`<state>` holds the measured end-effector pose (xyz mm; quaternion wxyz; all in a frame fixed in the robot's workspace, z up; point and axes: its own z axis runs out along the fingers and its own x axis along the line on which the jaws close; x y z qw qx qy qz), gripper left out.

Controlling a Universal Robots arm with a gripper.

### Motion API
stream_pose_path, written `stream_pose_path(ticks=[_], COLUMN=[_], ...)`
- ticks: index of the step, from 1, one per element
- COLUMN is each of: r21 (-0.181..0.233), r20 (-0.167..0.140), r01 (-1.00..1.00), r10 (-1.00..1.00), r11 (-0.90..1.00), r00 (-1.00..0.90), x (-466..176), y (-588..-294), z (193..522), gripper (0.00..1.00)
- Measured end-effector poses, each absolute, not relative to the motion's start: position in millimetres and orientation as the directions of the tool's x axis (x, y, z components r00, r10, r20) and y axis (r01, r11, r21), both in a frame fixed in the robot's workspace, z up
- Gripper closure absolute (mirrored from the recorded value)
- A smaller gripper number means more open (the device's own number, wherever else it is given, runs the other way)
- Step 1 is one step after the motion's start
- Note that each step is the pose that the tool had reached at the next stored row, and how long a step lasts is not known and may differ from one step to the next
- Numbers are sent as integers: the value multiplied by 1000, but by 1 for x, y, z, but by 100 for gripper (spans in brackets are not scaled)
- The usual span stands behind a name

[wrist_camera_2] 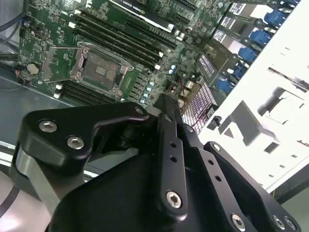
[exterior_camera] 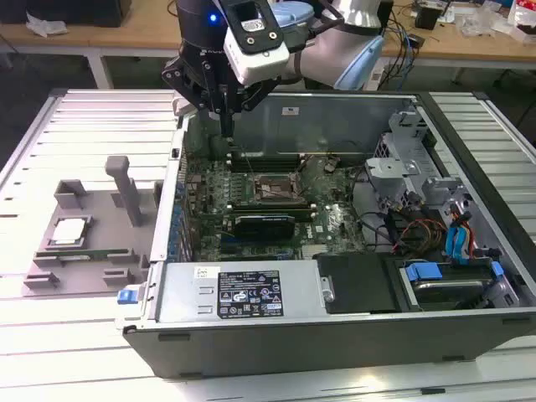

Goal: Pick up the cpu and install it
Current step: 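Reach for the cpu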

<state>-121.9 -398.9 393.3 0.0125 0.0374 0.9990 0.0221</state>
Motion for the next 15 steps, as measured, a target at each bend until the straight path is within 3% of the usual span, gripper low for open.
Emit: stream_pose_path(ticks=[15], r21=[45], r20=[-23], r01=[74], r10=[75], r11=[996], r00=[-997], x=[-162], y=[-399], z=[393], gripper=[89])
